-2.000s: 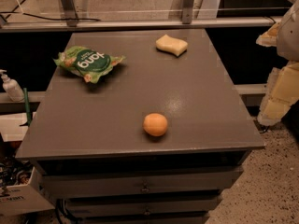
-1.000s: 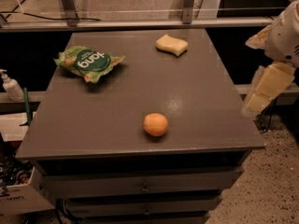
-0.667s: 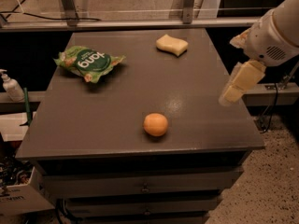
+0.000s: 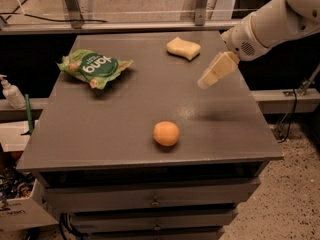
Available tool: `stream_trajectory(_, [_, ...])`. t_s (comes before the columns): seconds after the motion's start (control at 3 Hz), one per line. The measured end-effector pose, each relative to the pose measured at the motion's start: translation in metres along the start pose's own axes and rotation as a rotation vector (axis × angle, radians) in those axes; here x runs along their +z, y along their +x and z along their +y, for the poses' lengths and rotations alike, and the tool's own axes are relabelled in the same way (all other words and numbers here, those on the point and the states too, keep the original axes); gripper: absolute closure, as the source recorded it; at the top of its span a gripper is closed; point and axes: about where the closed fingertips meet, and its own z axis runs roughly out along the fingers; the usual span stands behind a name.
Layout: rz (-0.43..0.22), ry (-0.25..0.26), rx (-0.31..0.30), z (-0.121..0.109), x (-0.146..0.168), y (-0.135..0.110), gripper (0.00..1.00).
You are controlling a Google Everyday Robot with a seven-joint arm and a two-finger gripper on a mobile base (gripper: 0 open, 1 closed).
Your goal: Pick sponge
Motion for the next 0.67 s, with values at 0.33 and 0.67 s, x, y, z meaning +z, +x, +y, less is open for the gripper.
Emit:
stream_trajectory(0.33, [0.0, 0.0, 0.0, 0.0, 0.0001, 0.0, 0.0])
stream_trajectory(0.67, [-0.027, 0.02, 0.005, -0.0047, 0.0052, -0.003, 0.0])
